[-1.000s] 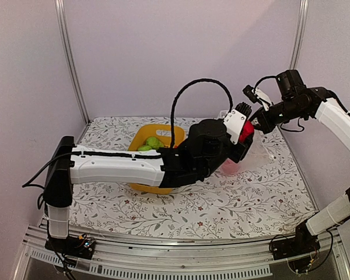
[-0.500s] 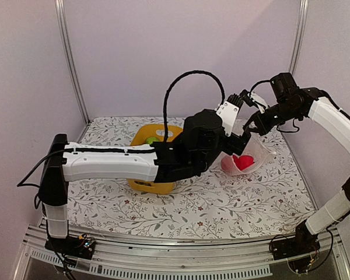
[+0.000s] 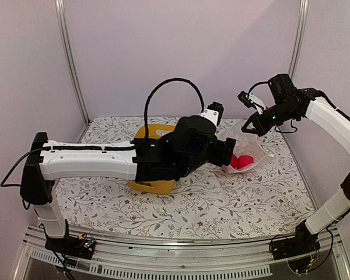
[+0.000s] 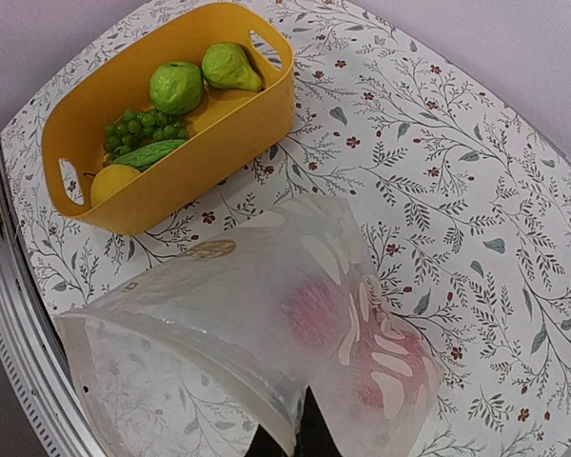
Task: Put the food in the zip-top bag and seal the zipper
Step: Pass from the right arm to the left, then pass from the left arm to the right
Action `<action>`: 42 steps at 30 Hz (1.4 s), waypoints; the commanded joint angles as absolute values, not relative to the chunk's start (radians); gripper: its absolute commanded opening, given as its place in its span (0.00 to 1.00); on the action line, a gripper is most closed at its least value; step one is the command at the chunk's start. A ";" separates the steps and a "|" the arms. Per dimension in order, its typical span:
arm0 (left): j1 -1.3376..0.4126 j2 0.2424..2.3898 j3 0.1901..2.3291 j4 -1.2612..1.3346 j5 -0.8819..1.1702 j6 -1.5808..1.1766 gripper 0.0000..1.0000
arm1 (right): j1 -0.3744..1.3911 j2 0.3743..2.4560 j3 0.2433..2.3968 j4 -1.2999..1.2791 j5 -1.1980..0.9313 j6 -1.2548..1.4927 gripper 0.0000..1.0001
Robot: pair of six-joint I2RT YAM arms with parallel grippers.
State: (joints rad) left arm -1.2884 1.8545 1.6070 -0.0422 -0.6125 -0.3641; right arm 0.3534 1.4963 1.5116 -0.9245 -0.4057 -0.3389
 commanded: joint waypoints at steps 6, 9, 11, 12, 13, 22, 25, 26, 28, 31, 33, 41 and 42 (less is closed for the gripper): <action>-1.210 2.027 1.755 -0.269 -0.479 -0.638 0.68 | 0.359 1.516 1.497 -0.893 -0.419 -0.349 0.02; -1.189 2.058 1.784 -0.284 -0.443 -0.657 0.49 | 0.361 1.513 1.494 -0.897 -0.418 -0.352 0.03; -1.178 2.071 1.792 -0.277 -0.429 -0.660 0.33 | 0.363 1.508 1.486 -0.896 -0.416 -0.354 0.03; -1.176 2.071 1.788 -0.264 -0.421 -0.658 0.22 | 0.364 1.507 1.481 -0.895 -0.416 -0.354 0.03; -1.173 2.072 1.785 -0.251 -0.417 -0.656 0.14 | 0.364 1.504 1.475 -0.893 -0.414 -0.356 0.03; -1.166 2.057 1.773 -0.182 -0.419 -0.637 0.00 | 0.369 1.471 1.373 -0.871 -0.318 -0.381 0.35; -1.164 2.053 1.770 -0.174 -0.421 -0.633 0.00 | 0.369 1.444 1.350 -0.880 -0.284 -0.382 0.41; -1.164 2.052 1.770 -0.173 -0.420 -0.631 0.00 | 0.369 1.429 1.342 -0.884 -0.276 -0.383 0.42; -1.162 2.053 1.770 -0.173 -0.420 -0.628 0.00 | 0.370 1.403 1.328 -0.888 -0.256 -0.385 0.43; -1.160 2.056 1.768 -0.175 -0.417 -0.627 0.00 | 0.369 1.367 1.315 -0.900 -0.223 -0.389 0.43; -1.157 2.056 1.766 -0.174 -0.417 -0.627 0.00 | 0.370 1.346 1.311 -0.914 -0.212 -0.392 0.44; -1.154 2.043 1.754 -0.167 -0.420 -0.621 0.00 | 0.369 1.326 1.294 -0.948 -0.174 -0.409 0.49; -1.155 2.042 1.752 -0.166 -0.422 -0.620 0.00 | 0.370 1.324 1.292 -0.946 -0.166 -0.409 0.48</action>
